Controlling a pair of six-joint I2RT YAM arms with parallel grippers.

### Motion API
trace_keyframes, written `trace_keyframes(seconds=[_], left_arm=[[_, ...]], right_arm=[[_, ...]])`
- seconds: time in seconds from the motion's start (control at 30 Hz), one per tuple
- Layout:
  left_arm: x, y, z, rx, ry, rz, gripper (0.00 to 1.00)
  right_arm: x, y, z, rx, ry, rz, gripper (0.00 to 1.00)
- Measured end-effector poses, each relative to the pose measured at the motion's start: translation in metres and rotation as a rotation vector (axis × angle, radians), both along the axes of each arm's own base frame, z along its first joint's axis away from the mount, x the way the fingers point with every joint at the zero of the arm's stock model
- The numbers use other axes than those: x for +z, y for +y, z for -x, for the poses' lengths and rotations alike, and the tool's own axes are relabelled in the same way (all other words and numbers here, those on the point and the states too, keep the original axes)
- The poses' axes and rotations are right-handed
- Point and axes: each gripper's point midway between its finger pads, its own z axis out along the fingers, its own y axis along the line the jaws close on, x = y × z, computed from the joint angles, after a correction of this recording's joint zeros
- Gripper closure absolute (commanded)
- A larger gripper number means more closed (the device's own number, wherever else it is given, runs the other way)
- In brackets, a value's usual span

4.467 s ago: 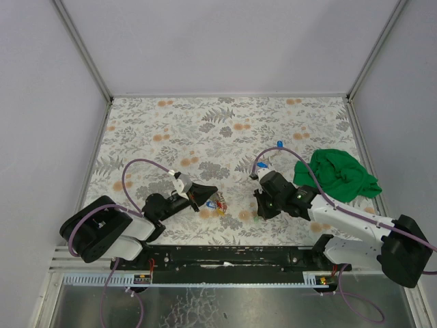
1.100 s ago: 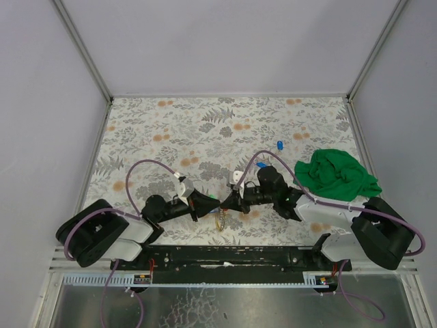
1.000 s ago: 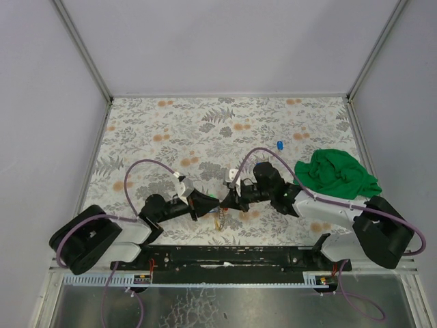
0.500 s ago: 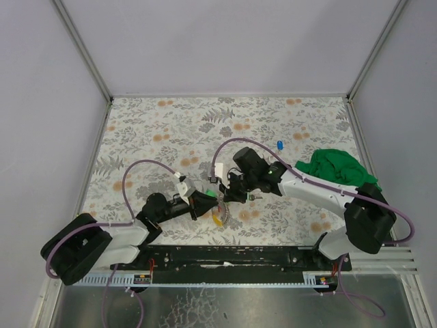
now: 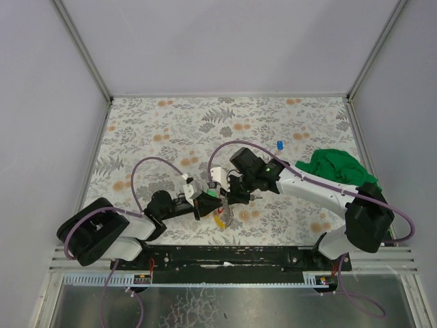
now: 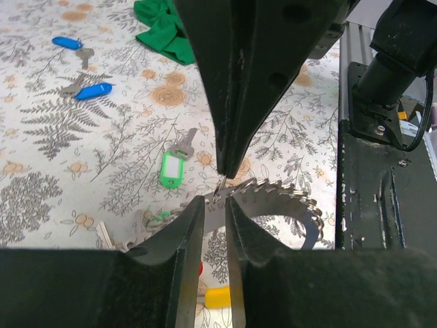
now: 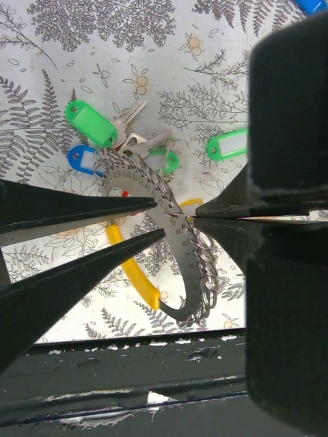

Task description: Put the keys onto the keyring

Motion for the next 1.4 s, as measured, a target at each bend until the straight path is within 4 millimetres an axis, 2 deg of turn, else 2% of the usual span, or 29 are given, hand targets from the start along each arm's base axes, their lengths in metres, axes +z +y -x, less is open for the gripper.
trace_keyframes(seconds=[0.27,0.43,0.6,0.77,0.87,1.0,1.1,1.2,1.4], left_arm=[[0.002,-0.010,-0.002,-0.055,-0.036,-0.005,0.84],[-0.009,-0.012,-0.005,-0.047,-0.009,-0.027,0.88],[-0.021,-0.006,-0.017,0.053,0.052,-0.042,0.90],[-0.036,0.006,-0.030,0.217,0.161,-0.054,0.91],[-0.036,0.015,-0.043,0.340,0.218,-0.032,0.90],[-0.027,0.020,-0.051,0.420,0.256,0.018,0.88],[-0.028,0.025,-0.052,0.457,0.300,0.027,0.88],[-0.025,0.027,-0.046,0.461,0.338,0.040,0.87],[-0.013,0.032,-0.032,0.450,0.383,0.071,0.83]], right_arm=[[-0.002,0.000,0.000,0.008,-0.009,0.020,1.00],[-0.002,0.003,0.000,0.009,-0.019,0.018,1.00],[-0.008,0.009,-0.010,-0.043,-0.049,0.016,1.00],[-0.027,0.015,-0.021,-0.136,-0.061,0.012,1.00],[-0.044,0.018,-0.028,-0.196,-0.052,0.030,1.00],[-0.071,0.020,-0.023,-0.233,-0.011,0.081,0.99],[-0.080,0.022,-0.023,-0.259,0.005,0.088,0.94],[-0.080,0.025,-0.028,-0.294,-0.003,0.080,0.83],[-0.075,0.018,-0.032,-0.366,-0.026,0.078,0.73]])
